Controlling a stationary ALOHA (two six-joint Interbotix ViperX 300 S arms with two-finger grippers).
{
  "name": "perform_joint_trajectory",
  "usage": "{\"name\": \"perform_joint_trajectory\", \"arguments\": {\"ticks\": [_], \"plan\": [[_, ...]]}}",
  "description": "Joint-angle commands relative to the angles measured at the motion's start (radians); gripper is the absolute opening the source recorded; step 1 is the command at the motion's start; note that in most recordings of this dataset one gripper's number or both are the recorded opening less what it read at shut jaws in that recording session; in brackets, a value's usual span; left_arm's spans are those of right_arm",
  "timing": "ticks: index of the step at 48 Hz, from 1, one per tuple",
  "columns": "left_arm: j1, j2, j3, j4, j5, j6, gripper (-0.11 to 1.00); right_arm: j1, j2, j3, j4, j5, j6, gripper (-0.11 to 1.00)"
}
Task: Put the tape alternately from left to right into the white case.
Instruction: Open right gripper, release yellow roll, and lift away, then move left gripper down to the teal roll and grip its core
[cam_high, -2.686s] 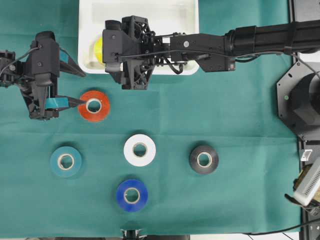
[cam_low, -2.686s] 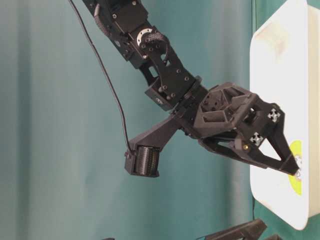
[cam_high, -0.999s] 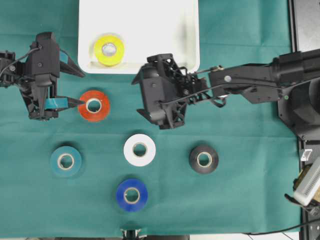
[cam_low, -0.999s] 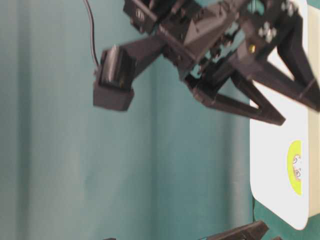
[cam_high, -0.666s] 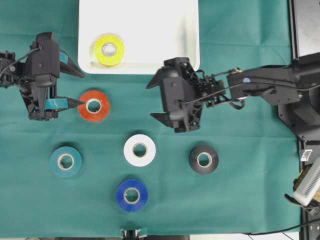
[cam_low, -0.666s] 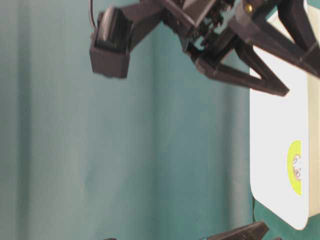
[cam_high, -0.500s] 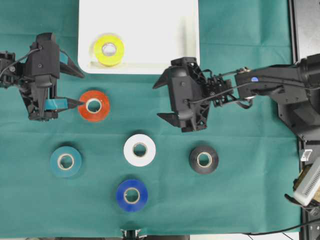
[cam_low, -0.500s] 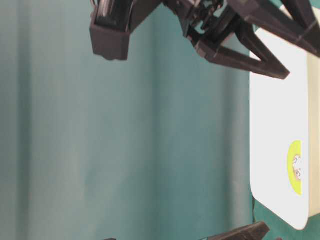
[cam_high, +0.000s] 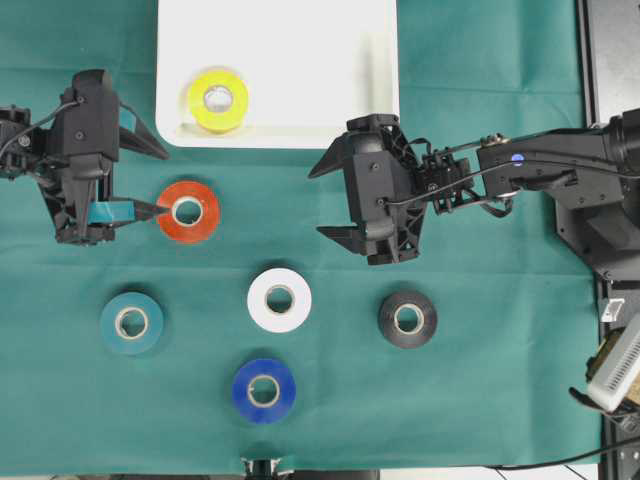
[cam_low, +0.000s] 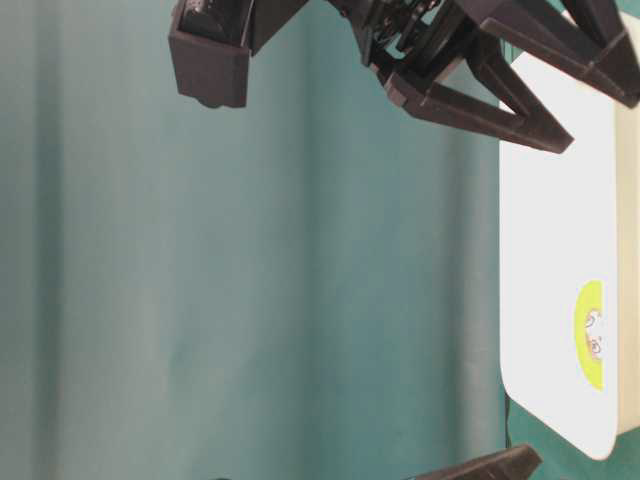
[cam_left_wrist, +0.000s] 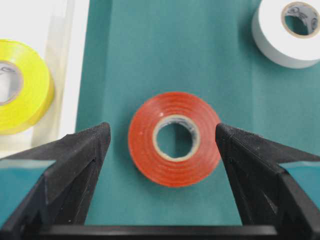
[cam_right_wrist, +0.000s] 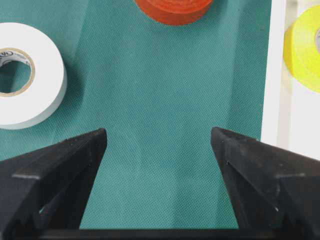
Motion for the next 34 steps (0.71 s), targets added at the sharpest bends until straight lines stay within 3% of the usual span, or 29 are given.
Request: {"name": "perform_joint_trajectory", "arguments": {"ticks": [1,34], "plan": [[-0.028,-0.025,-0.006,-0.003,-0.003,0.002,0.89,0.003,-0.023,-0.009,0.002,-0.009,0.002,0.84],[-0.256,-0.048,0.021,0.000,0.104,0.008,0.88,0.003,-0.023,-0.002,0.002,-0.009,0.000,0.84]]}}
